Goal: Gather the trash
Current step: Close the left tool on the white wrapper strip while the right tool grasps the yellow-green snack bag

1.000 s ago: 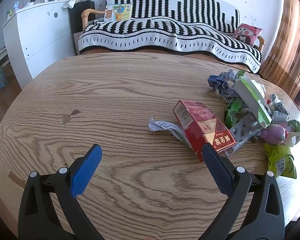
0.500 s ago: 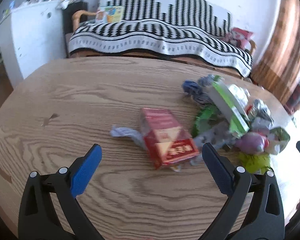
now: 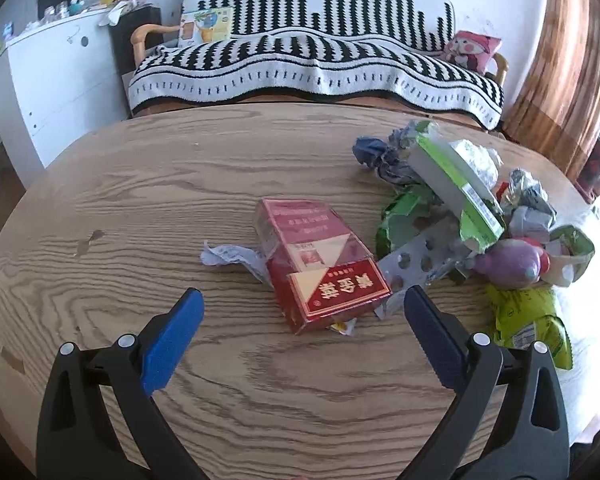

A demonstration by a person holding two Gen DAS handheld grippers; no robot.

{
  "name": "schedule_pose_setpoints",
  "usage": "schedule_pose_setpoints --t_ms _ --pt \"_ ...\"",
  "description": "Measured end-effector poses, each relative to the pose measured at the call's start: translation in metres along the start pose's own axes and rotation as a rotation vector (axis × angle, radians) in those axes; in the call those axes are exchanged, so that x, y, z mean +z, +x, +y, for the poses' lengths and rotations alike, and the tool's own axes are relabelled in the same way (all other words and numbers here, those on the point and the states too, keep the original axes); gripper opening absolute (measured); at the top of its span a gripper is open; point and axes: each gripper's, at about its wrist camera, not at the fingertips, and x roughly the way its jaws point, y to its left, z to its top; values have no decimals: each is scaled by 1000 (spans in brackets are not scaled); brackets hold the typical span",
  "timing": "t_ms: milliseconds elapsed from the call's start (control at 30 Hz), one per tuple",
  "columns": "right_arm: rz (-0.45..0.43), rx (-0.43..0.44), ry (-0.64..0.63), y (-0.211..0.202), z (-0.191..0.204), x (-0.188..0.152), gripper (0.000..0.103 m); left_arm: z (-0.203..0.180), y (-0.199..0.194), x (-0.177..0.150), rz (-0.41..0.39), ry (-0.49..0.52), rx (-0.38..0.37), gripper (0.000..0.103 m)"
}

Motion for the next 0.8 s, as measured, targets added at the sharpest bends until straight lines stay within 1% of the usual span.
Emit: schedule_pose_setpoints --t_ms 200,367,433,567,667,800 --pt "36 42 -7 4 10 -1 97 -7 10 4 4 30 59 97" --pt "63 93 -40 5 24 -4 97 -1 17 7 15 29 91 97" --pt "64 99 -64 4 29 -5 97 2 18 6 15 31 101 97" --pt "72 96 -98 6 36 -6 97 16 19 5 10 28 137 97" --pt "87 106 -92 6 39 -8 97 35 19 4 15 -9 154 97" --pt "101 121 -119 8 49 -10 97 50 19 6 14 -42 162 97"
